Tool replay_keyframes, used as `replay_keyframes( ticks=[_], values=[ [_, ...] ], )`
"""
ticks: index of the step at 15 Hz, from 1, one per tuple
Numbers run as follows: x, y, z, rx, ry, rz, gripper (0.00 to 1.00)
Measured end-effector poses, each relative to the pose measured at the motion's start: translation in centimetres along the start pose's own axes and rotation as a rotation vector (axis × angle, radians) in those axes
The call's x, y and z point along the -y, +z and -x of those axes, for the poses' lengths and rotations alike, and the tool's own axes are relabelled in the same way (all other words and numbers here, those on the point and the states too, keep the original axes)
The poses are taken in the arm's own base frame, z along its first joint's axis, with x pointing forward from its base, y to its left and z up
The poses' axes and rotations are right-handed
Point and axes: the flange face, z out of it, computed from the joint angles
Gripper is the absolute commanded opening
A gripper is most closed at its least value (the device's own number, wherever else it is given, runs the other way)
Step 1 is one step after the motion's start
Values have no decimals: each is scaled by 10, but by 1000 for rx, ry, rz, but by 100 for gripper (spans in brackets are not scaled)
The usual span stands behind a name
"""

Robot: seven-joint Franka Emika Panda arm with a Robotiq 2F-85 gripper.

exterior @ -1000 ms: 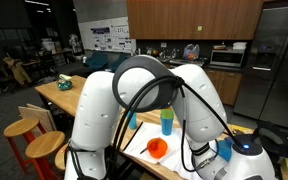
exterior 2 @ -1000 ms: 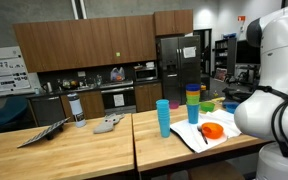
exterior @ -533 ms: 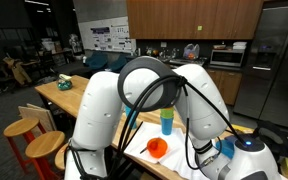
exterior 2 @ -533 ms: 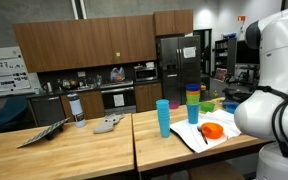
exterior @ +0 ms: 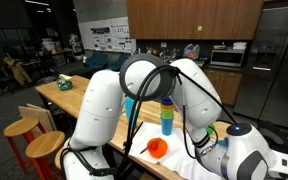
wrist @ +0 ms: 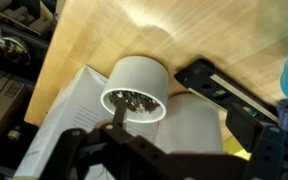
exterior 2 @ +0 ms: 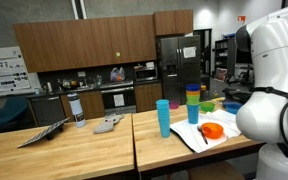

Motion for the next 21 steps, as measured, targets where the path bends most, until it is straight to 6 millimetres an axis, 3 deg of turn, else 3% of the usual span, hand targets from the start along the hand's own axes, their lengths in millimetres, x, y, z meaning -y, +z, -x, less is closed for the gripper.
replay_keyframes(
  ticks=[11, 17, 19, 20, 21],
  values=[
    [31, -11, -6, -72, -65, -62, 100],
    [78, -9, 1, 25, -42, -163, 100],
    [85, -9, 2, 43, -27, -193, 100],
    [87, -8, 2, 56, -20, -202, 75],
    [88, -6, 3, 74, -13, -208, 74]
  ],
)
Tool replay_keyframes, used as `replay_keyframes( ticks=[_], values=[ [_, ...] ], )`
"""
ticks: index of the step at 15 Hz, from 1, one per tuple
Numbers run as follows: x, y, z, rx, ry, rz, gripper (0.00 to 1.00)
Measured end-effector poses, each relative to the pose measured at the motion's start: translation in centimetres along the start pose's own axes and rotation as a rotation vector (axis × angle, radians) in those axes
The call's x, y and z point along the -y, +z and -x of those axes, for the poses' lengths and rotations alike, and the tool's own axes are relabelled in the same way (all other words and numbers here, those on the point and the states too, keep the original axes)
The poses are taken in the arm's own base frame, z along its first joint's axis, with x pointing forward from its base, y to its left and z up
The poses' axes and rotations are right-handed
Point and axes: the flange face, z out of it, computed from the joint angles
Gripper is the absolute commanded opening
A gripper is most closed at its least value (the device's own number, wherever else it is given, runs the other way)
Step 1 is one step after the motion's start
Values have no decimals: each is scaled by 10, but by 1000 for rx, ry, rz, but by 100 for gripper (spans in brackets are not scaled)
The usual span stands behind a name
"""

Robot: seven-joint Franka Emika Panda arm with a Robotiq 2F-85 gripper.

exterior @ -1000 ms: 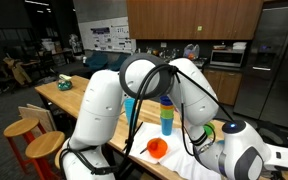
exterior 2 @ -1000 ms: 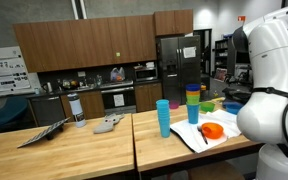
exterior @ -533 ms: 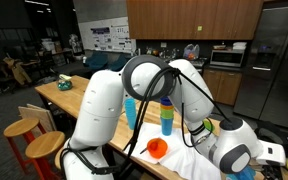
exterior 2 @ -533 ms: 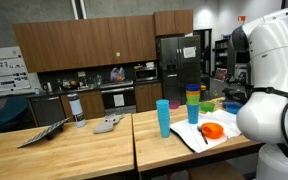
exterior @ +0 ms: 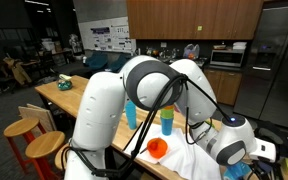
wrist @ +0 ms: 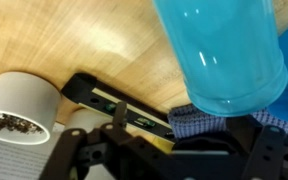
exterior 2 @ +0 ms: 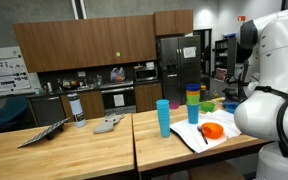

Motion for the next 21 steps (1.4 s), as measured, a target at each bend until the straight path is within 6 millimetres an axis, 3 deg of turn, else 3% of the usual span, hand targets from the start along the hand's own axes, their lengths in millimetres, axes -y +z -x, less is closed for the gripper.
replay_keyframes(
  ticks=[10, 21],
  values=[
    [-12, 13, 5, 201, 68, -17, 1],
    [-13, 10, -8, 266, 60, -2, 0]
  ],
)
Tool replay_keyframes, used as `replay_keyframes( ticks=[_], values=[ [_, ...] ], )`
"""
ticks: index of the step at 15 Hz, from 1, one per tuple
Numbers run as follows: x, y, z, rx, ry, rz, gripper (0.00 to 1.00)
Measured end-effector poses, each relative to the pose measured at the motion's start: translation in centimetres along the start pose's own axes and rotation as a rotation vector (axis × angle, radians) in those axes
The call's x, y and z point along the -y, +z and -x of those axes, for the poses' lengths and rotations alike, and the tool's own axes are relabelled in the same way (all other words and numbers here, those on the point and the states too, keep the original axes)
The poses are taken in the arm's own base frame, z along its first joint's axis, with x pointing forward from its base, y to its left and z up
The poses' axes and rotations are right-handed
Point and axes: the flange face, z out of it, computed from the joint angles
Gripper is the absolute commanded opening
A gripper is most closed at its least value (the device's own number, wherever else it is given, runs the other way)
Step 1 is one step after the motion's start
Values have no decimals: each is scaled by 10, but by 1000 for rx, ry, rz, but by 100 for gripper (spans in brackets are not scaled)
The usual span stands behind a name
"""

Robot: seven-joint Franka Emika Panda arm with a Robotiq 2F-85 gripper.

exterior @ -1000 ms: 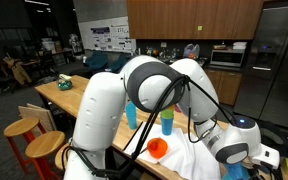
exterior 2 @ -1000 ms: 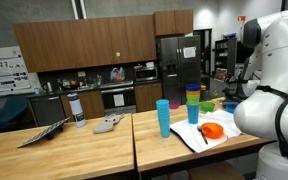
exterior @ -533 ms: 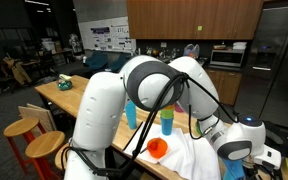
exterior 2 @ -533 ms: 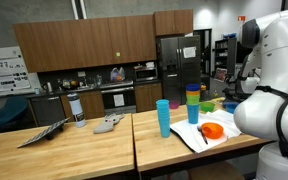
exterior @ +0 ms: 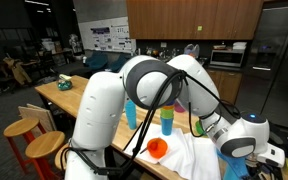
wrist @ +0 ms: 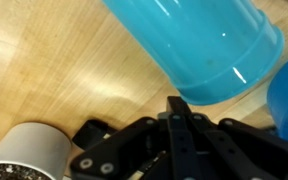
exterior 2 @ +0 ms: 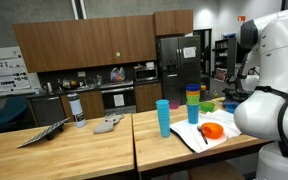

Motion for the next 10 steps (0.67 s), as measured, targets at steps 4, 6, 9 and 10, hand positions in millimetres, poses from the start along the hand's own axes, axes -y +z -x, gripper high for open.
replay_keyframes(
  ticks=[4, 6, 9, 10],
  values=[
    [3, -4, -3, 16, -21, 9, 12],
    [5, -5, -2, 24, -37, 10, 26],
    [6, -8, -3, 25, -39, 9, 52],
    [5, -7, -2, 26, -39, 10, 56]
  ],
)
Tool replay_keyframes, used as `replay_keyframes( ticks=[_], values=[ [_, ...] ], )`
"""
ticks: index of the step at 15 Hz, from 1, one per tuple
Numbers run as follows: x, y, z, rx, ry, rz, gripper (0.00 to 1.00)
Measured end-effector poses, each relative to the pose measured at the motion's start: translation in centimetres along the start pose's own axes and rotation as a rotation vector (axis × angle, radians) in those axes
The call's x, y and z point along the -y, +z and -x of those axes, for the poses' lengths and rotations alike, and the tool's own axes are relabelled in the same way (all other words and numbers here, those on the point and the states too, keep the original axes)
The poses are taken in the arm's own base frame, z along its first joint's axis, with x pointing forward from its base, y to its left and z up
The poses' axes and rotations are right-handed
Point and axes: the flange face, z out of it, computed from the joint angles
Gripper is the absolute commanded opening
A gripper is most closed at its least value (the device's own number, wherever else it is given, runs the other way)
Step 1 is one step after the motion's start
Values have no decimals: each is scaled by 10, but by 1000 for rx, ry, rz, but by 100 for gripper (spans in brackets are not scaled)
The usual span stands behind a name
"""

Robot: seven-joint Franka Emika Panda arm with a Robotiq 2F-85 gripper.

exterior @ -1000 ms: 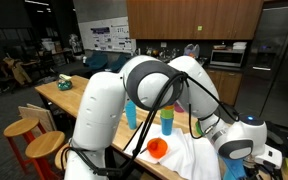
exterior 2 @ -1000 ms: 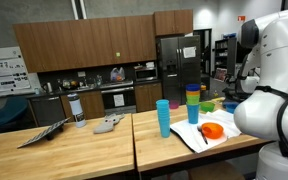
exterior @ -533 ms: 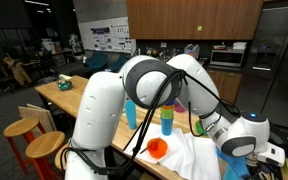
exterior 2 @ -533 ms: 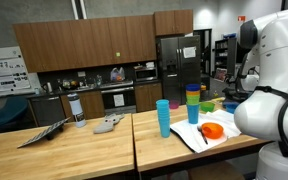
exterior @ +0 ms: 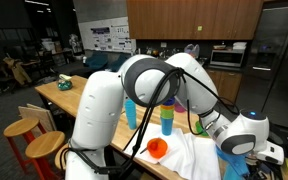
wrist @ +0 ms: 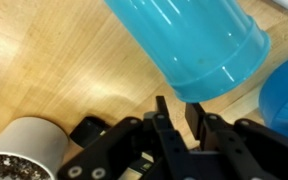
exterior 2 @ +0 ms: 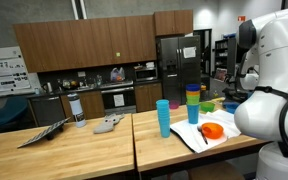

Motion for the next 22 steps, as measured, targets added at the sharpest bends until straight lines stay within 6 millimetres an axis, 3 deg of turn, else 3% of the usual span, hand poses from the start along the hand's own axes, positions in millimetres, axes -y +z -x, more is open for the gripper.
replay_keyframes(
  ticks=[6, 8, 18, 19, 20, 22],
  values=[
    [-10, 3, 1, 33, 27, 3, 95],
    [-15, 3, 1, 41, 37, -5, 100],
    [-26, 11, -5, 181, 33, -89, 100],
    [-29, 12, -7, 192, 35, -90, 75],
    [-32, 14, -9, 203, 36, -90, 74],
    [-36, 17, -12, 212, 36, -89, 61]
  ],
)
